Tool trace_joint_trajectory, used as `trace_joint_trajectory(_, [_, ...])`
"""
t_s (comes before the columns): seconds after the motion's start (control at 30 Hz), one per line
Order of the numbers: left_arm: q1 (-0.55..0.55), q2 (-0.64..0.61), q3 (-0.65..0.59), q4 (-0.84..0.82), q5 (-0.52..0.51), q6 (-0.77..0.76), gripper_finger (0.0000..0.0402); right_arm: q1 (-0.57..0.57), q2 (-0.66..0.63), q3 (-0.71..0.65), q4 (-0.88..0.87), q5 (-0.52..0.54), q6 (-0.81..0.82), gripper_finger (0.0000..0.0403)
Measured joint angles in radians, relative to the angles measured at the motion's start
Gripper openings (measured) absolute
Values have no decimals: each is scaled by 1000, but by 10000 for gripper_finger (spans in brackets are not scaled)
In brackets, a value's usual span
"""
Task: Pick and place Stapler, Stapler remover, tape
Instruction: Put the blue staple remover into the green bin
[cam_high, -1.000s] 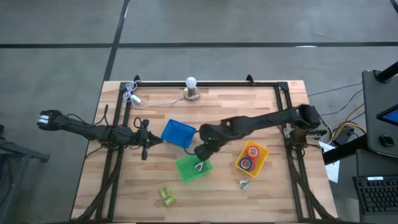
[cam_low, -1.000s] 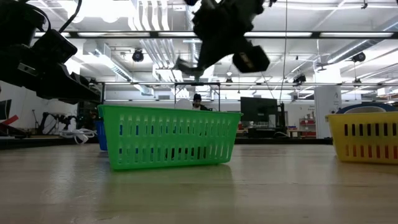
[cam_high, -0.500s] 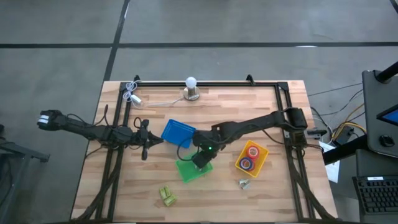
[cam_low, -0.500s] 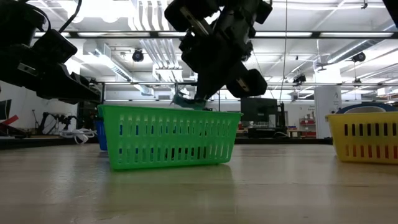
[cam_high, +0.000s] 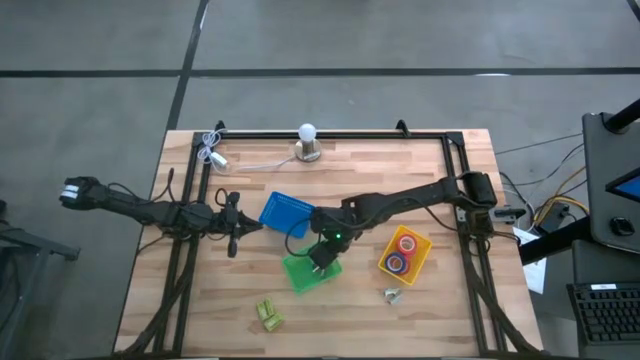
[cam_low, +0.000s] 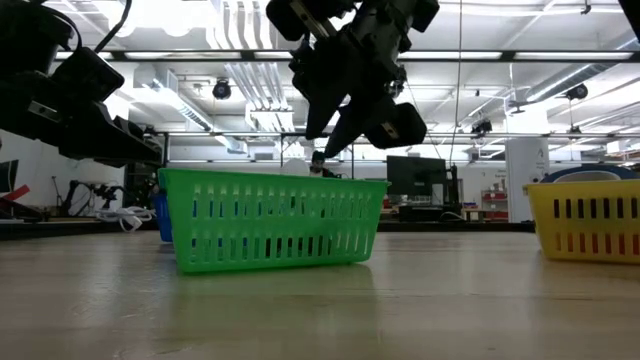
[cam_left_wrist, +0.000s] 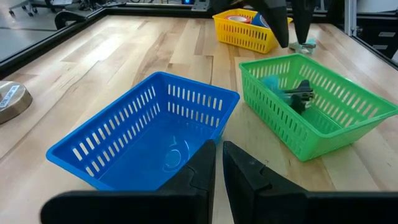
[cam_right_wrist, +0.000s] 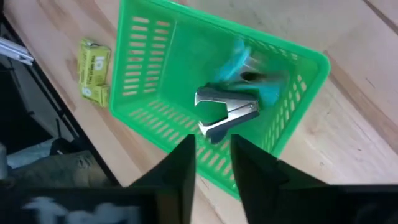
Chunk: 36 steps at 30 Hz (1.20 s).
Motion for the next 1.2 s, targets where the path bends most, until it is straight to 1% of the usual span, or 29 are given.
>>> trace_joint_trajectory(0.1, [0,0,0,0,0,0,35,1,-11,1,-2,-1,-12,131])
trace_joint_trajectory(0.2, [0,0,0,0,0,0,35,16,-46,3,-7,5,-29,152])
trace_joint_trajectory(0.27, [0,0,0,0,0,0,35,33,-78,3,-37,32,-50,160])
trace_joint_trajectory(0.37, [0,0,0,0,0,0,35,69,-122,3,-120,111,-100,166])
trace_joint_trajectory(0.47, [0,0,0,0,0,0,35,117,-159,3,-211,184,-145,167])
trace_joint_trajectory(0.57, [0,0,0,0,0,0,35,170,-177,3,-293,184,-185,162])
trace_joint_trajectory(0.67, [0,0,0,0,0,0,35,226,-178,-1,-351,184,-187,156])
trace_joint_trajectory(0.87, [0,0,0,0,0,0,35,322,-179,-14,-398,184,-124,144])
trace_joint_trajectory(1.0, [0,0,0,0,0,0,35,380,-188,-16,-396,184,-85,140])
trace_joint_trajectory(1.13, [0,0,0,0,0,0,35,444,-187,-28,-397,187,-83,142])
trace_joint_trajectory(1.2, [0,0,0,0,0,0,35,481,-188,-45,-396,205,-89,143])
